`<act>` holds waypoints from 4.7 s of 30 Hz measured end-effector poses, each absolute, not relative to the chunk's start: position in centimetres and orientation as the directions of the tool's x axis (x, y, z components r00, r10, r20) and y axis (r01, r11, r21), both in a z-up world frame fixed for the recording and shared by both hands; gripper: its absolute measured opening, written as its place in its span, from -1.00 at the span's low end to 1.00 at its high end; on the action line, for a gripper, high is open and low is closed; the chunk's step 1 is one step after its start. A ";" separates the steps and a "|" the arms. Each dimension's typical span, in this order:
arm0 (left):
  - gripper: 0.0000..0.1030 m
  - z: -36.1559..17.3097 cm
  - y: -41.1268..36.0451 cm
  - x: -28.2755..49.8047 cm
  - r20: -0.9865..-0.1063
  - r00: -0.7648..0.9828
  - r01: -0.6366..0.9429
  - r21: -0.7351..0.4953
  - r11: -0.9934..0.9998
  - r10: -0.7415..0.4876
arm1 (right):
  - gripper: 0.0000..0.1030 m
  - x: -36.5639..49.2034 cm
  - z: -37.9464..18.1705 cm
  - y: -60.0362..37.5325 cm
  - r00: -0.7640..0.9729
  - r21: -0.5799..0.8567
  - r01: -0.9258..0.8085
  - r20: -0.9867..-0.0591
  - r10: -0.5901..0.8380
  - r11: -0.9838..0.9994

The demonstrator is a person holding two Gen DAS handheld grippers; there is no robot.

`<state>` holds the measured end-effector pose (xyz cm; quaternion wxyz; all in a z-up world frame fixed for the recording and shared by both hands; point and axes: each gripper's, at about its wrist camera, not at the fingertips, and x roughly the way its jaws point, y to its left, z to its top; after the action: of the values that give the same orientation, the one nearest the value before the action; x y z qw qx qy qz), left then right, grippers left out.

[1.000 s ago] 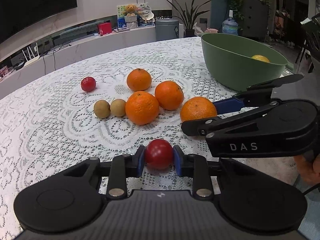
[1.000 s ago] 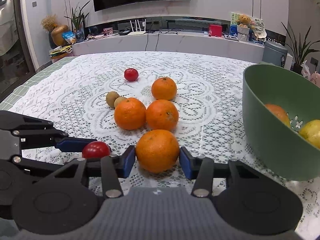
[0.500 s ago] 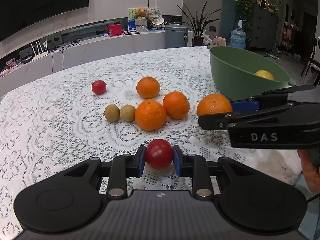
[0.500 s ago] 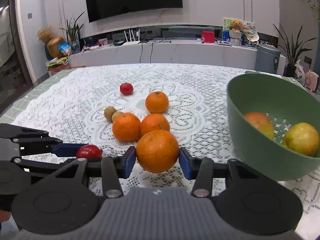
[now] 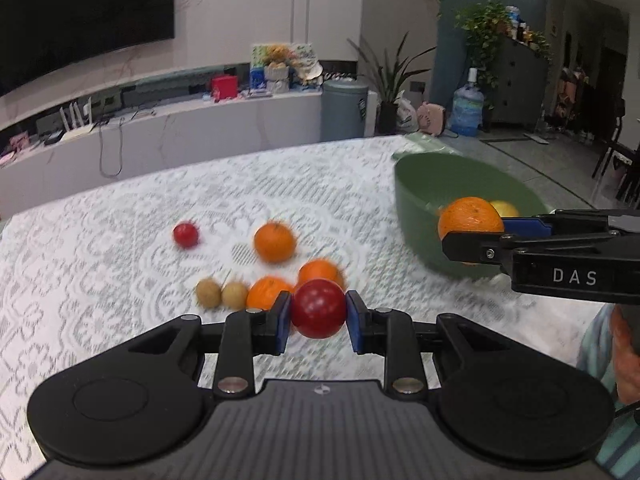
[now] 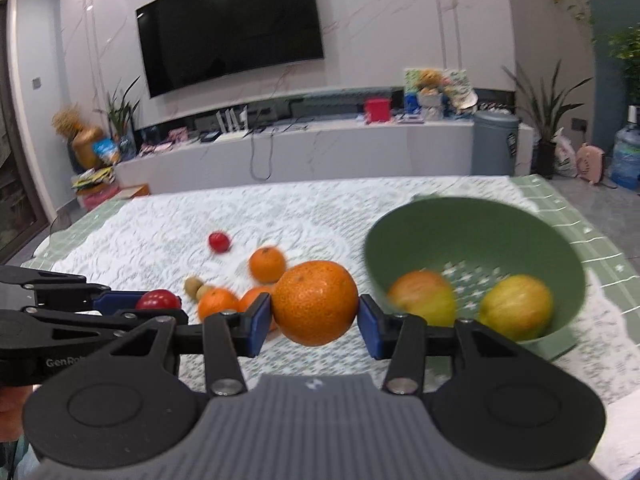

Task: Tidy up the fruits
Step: 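Carry the tomato with the left gripper while the right gripper carries the orange to the colander, then open the left gripper dropping the tomato in the colander while the right gripper releases the orange, then withdraw both grippers from the colander toward the remaining fruit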

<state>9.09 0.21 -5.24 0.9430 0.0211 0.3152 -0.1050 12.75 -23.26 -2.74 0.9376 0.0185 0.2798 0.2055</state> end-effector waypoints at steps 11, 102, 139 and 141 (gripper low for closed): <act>-0.39 -1.0 -4.4 12.5 -0.551 0.788 0.312 -0.027 0.950 -0.274 | -0.14 14.0 0.9 -28.5 0.837 0.075 -0.263 -0.477 0.267 0.962; 0.17 -3.6 -11.2 23.1 -0.738 0.663 0.364 0.169 0.916 -0.127 | -0.12 21.7 -3.9 -31.4 0.573 0.239 -0.313 -0.725 0.383 0.919; 0.38 -3.5 0.3 12.5 -0.679 0.733 0.131 0.075 0.989 -0.046 | 0.87 14.2 -1.2 -27.0 0.899 0.045 -0.196 -0.390 0.198 0.980; 0.38 -3.3 0.9 11.9 -0.668 0.743 0.114 0.075 0.991 -0.035 | 0.87 13.3 -1.5 -25.7 0.900 0.025 -0.233 -0.373 0.226 0.972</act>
<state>11.90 0.90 -3.32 0.9319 0.0553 0.3563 -0.0400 13.33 -25.72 -1.53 0.9746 -0.0100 0.1901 0.1178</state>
